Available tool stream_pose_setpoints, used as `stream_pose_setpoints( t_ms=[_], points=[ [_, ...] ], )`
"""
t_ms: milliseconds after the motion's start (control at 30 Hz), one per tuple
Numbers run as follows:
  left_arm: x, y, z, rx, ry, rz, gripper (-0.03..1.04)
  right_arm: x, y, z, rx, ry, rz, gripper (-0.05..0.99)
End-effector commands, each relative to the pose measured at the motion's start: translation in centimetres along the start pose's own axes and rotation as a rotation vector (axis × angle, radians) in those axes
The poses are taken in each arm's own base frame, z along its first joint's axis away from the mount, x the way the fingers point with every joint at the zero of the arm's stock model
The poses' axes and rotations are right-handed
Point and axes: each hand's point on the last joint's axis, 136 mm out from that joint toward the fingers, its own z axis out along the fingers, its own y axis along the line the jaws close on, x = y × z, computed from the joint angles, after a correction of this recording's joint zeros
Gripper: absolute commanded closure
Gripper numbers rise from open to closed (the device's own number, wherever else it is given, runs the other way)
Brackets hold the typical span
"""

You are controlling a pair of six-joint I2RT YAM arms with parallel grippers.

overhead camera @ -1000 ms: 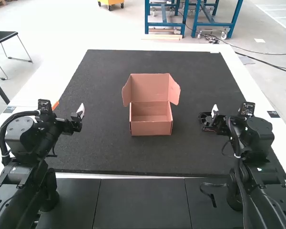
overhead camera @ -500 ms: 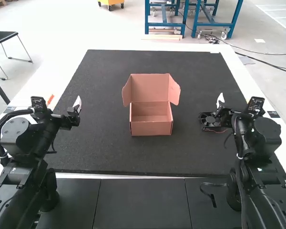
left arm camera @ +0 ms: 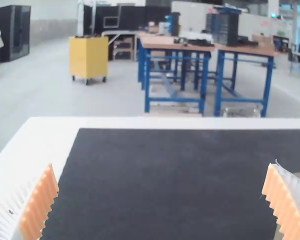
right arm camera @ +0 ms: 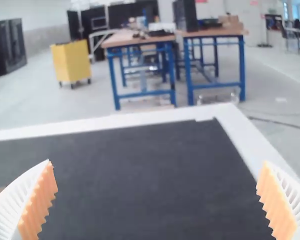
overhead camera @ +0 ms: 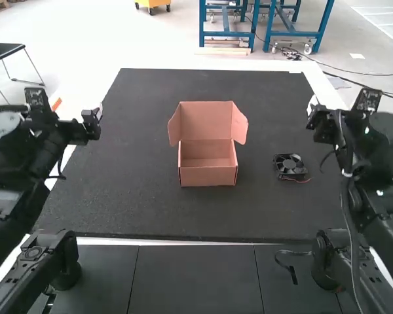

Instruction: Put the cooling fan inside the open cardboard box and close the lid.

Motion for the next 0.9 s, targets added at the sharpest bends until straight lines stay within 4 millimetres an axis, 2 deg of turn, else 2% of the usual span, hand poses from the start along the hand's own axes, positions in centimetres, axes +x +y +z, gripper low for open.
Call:
stream_pose_setpoints(
  t_ms=[0,67,133,167,233,333,400,600,733,867],
  points=[
    [-3.3,-0.4,1.4,0.026,-0.006,-0.003,0.04,-3.2,0.0,1.0,0.012,0.003,-0.005,0.02],
    [-4.6,-1.2,2.2,0.068,0.003,0.004,0.04,-4.4,0.2,1.4,0.012,0.02,-0.005,0.02],
    [-4.4,-2.4,3.0,0.133,0.081,-0.003,0.05,-4.4,0.2,2.1,0.023,0.075,-0.011,0.02],
    [-3.8,-2.5,3.7,0.14,0.134,-0.001,0.05,-4.1,0.0,2.5,0.036,0.106,-0.014,0.02],
    [-1.7,-3.3,4.8,0.184,0.266,0.006,0.05,-2.3,-0.2,3.0,0.049,0.231,-0.015,0.02],
    [1.6,-3.9,5.7,0.217,0.454,0.043,0.05,-1.5,0.1,2.5,0.045,0.342,0.036,0.03],
    [3.9,-4.3,5.4,0.253,0.585,0.079,0.05,-1.6,-0.1,1.8,0.056,0.396,0.031,0.03],
    [5.1,-6.0,3.9,0.358,0.672,0.105,0.05,0.6,-0.6,0.7,0.085,0.568,0.035,0.03],
    [4.7,-8.2,3.3,0.446,0.659,0.09,0.05,2.5,-0.1,0.9,0.058,0.684,0.04,0.03],
    [3.8,-11.5,2.7,0.518,0.649,0.022,0.05,4.3,0.3,1.8,0.026,0.766,0.027,0.03]
  ],
)
